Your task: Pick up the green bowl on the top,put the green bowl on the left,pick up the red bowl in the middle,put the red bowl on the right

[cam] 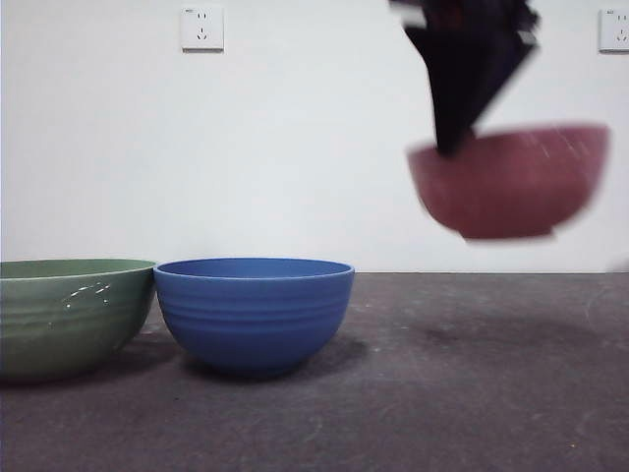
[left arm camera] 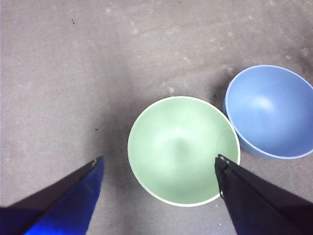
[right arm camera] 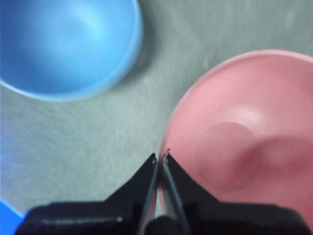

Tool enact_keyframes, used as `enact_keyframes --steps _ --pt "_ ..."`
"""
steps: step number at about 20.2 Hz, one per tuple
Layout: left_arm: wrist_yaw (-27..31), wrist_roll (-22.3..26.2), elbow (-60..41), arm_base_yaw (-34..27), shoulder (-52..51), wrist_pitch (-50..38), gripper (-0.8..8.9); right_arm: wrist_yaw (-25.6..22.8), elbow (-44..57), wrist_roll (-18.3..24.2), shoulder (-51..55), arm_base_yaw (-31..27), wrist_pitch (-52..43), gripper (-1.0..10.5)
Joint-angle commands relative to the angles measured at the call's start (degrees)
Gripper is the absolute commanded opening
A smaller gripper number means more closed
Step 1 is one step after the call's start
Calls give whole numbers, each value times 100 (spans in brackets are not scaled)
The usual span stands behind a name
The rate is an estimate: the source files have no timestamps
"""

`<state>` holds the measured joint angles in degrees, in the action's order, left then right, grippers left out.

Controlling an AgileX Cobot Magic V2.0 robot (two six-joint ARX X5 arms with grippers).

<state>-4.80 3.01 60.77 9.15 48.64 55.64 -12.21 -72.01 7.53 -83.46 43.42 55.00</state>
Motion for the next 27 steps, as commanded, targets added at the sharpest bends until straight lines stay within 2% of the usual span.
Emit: enact_keyframes --steps 1,3,5,9,10,12,14,18,21,22,23,24,25,27 --pt "-20 68 -35 -15 -4 -48 377 26 769 -337 -11 39 -682 -18" --pt "-20 68 -35 -15 -4 -48 377 72 1263 -520 -52 59 -1464 -18" --pt "-20 68 -35 -15 -4 -44 377 328 1532 -636 -162 63 -1982 -18" --pt "-20 66 -35 -15 -4 -33 377 332 1615 -658 -216 63 -2245 -14" --pt "-20 66 -35 -15 -4 -31 377 330 1613 -662 -216 61 -2240 29" --pt "-20 66 -35 -15 -4 -33 377 326 1613 -704 -214 59 -2201 200" --pt "-22 66 -35 -15 4 -57 377 326 1613 -721 -140 52 -2201 229" --pt "-162 70 -35 -15 7 -179 377 284 1609 -717 885 28 -2341 220" --pt "-809 87 -35 -15 7 -662 372 289 1609 -514 2041 -254 -2660 219" --pt "-1062 87 -35 -15 7 -874 351 289 1611 -391 2382 -417 -2649 217" --pt "-1257 87 -35 -15 7 -1032 247 289 1613 -376 2627 -592 -2610 203" --pt "-1495 125 -35 -13 4 -1172 57 304 1622 -389 2889 -841 -2559 96" --pt "-1617 160 -42 -13 4 -1261 -8 323 1659 -402 3104 -1054 -2551 -7" --pt "-1633 175 -116 -11 -22 -1445 -8 330 1921 -472 3600 -1469 -2682 -12"
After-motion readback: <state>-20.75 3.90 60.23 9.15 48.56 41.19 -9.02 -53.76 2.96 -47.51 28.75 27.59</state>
